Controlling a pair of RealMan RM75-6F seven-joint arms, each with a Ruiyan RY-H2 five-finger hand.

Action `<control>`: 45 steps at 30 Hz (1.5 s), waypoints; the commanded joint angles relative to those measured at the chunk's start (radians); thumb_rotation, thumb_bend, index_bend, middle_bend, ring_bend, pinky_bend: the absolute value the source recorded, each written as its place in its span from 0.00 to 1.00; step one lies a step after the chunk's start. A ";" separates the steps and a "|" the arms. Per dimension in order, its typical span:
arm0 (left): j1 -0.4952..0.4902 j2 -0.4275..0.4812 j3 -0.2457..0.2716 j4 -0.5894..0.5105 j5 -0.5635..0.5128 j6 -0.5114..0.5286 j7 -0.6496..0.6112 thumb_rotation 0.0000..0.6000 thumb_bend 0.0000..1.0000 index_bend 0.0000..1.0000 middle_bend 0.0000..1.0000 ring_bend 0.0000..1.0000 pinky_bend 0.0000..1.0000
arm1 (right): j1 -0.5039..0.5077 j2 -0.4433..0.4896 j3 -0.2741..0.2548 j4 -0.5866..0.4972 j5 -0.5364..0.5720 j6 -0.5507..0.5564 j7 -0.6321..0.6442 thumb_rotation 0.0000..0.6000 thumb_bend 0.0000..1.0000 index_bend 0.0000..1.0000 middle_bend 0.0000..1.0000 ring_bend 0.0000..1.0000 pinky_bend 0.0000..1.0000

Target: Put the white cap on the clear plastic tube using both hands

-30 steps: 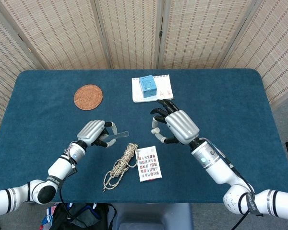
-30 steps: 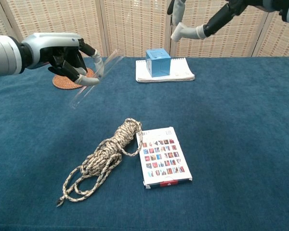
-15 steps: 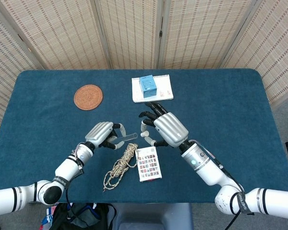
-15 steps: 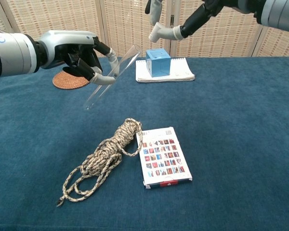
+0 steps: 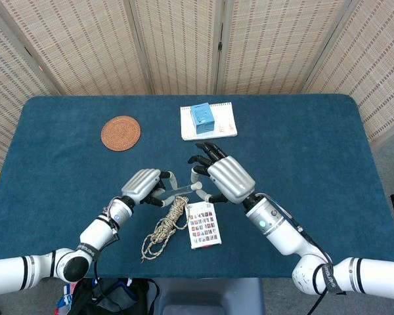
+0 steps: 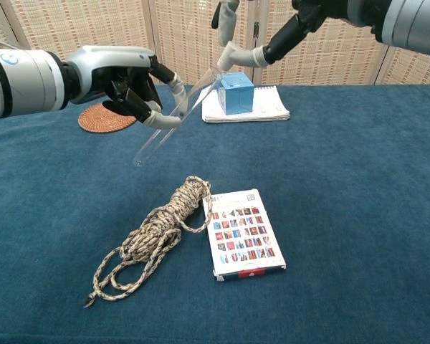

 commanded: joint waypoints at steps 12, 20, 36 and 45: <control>-0.015 0.000 0.015 -0.003 -0.011 0.005 0.004 1.00 0.34 0.62 1.00 0.95 1.00 | 0.005 -0.004 -0.012 0.007 0.002 -0.004 0.008 1.00 0.41 0.69 0.25 0.00 0.00; -0.021 0.002 0.019 -0.005 -0.016 0.006 0.003 1.00 0.34 0.62 1.00 0.95 1.00 | 0.011 -0.007 -0.016 0.002 0.000 -0.004 0.001 1.00 0.41 0.69 0.25 0.00 0.00; -0.032 0.003 0.024 -0.010 -0.019 0.008 0.001 1.00 0.34 0.62 1.00 0.95 1.00 | 0.023 -0.024 -0.022 0.018 0.011 -0.011 -0.004 1.00 0.41 0.69 0.25 0.00 0.00; -0.039 0.008 0.025 -0.016 -0.028 0.006 0.002 1.00 0.34 0.62 1.00 0.95 1.00 | 0.031 -0.040 -0.025 0.031 0.015 -0.015 -0.009 1.00 0.41 0.69 0.25 0.00 0.00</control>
